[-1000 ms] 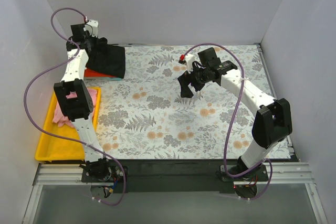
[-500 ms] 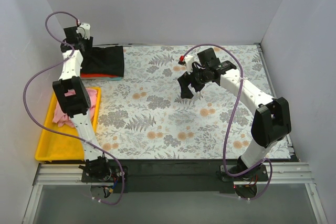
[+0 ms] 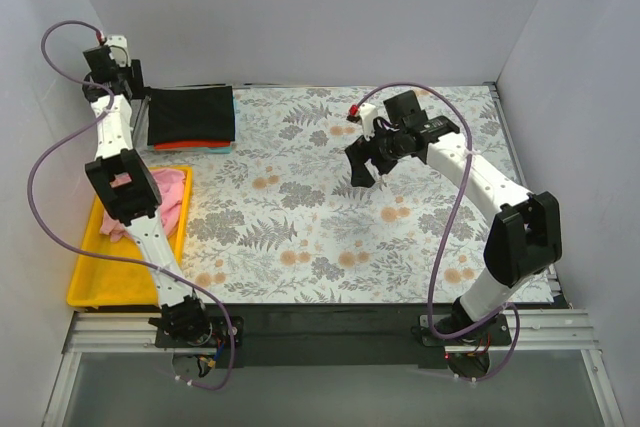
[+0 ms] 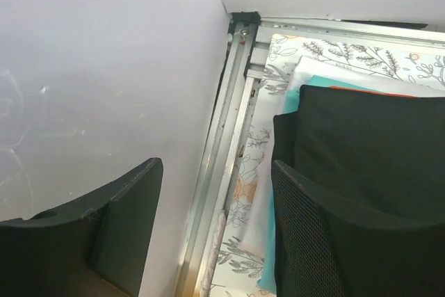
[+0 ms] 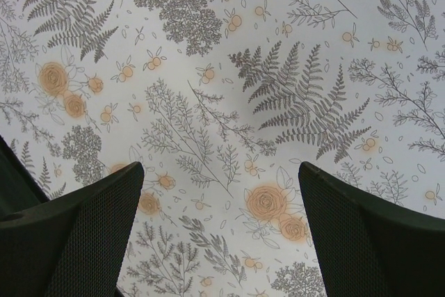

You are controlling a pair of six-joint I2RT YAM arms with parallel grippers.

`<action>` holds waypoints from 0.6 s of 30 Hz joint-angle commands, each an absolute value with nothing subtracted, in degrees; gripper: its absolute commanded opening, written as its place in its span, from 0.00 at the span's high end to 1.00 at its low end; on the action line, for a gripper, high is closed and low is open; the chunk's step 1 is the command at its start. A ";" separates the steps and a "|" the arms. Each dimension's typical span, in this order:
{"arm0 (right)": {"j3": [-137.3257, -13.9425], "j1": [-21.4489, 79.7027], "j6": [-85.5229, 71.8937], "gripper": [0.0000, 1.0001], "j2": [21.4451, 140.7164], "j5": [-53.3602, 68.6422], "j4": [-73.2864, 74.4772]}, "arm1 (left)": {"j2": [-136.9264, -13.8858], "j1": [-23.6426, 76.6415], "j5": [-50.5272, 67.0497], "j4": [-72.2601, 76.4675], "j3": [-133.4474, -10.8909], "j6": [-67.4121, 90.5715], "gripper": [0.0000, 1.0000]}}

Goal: Fold and stack the t-shirts
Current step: Neatly place the folded tshirt to the corner, then reset both grippers

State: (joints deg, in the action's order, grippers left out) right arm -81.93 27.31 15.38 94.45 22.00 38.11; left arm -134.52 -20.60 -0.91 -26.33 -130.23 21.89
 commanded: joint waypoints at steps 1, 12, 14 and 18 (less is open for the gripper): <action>-81.04 26.63 16.17 0.02 91.15 21.89 38.85 | -130.44 -20.74 -0.10 -26.45 -130.87 24.26 0.37; -84.55 17.08 15.30 0.02 86.41 21.97 39.29 | -112.52 -13.63 25.73 -47.53 -123.05 26.80 0.20; -84.29 14.43 14.68 0.02 85.09 22.06 39.29 | -110.23 -10.30 30.75 -53.33 -121.39 27.42 0.19; -80.53 7.84 14.06 0.02 79.39 22.68 39.11 | -99.88 -3.44 33.58 -53.54 -110.15 30.22 0.17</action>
